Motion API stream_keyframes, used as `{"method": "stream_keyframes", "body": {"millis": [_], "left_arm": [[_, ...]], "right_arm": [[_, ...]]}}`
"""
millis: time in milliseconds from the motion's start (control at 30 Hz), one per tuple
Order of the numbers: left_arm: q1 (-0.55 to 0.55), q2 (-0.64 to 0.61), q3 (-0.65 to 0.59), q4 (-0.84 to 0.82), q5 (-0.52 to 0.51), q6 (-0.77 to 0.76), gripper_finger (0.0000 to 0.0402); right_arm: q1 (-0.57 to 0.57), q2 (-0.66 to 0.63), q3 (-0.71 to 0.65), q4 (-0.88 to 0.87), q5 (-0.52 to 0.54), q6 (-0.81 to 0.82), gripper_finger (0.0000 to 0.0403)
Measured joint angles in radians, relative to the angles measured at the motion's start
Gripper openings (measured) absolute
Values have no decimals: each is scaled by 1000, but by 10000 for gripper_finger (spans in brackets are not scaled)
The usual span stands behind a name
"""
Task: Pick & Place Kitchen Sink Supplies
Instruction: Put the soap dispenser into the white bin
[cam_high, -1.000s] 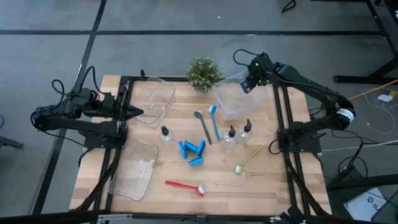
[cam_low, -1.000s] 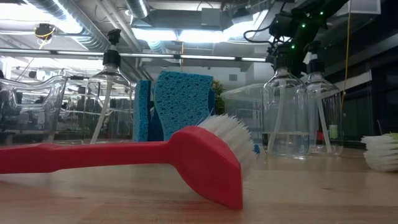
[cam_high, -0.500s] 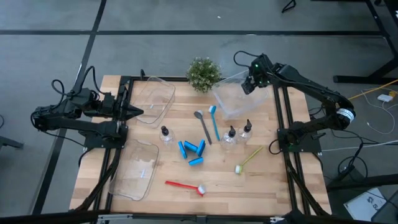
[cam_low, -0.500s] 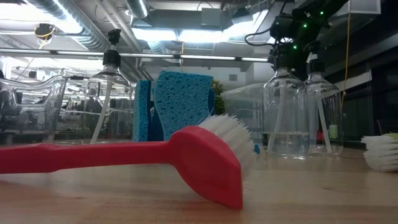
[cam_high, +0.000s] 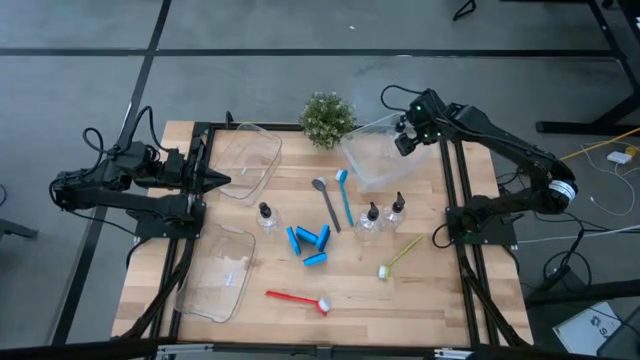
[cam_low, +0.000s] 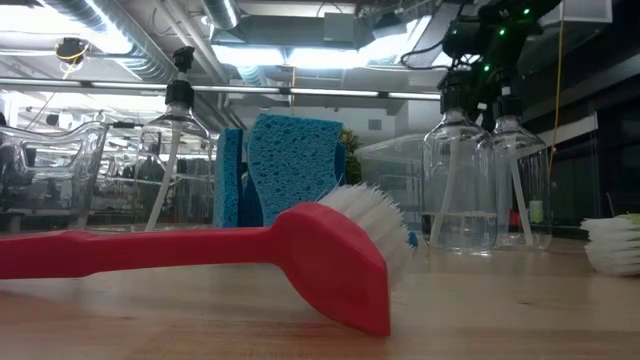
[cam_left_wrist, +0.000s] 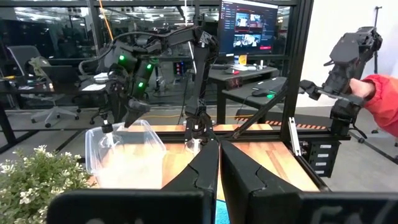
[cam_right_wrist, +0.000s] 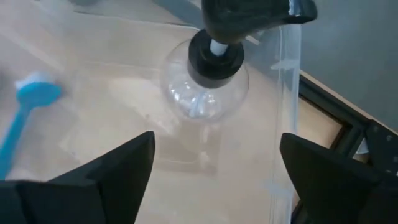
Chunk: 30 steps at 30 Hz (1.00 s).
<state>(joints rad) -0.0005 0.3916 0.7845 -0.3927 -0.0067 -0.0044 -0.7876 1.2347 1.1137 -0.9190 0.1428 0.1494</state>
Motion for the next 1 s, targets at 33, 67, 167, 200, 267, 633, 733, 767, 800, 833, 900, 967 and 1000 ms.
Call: {"method": "stream_keyframes", "body": {"millis": [33,67,167,200,267,633,733,767,800,833,900,967,1000], "left_arm": [[0,0,0,0,0,0,13],[0,0,0,0,0,0,12],[0,0,0,0,0,0,10],[0,0,0,0,0,0,9],[0,0,0,0,0,0,8],[0,0,0,0,0,0,11],[0,0,0,0,0,0,9],[0,0,0,0,0,0,8],[0,0,0,0,0,0,8],[0,0,0,0,0,0,8],[0,0,0,0,0,0,9],[0,0,0,0,0,0,11],[0,0,0,0,0,0,12]], "right_arm": [[0,-14,0,-2,-18,2,340],[0,-29,0,-3,-44,7,339],[0,-71,0,-8,-140,40,339],[0,-84,0,-10,-181,52,339],[0,-109,0,-15,-273,86,339],[124,-243,0,-18,-448,176,339],[186,-280,0,-18,-414,199,339],[209,-290,0,-18,-399,207,339],[233,-299,0,-18,-384,216,339],[259,-308,0,-17,-370,227,339],[313,-320,0,-16,-337,251,339],[369,-324,0,-14,-302,270,339],[397,-324,0,-14,-284,281,339]]}}
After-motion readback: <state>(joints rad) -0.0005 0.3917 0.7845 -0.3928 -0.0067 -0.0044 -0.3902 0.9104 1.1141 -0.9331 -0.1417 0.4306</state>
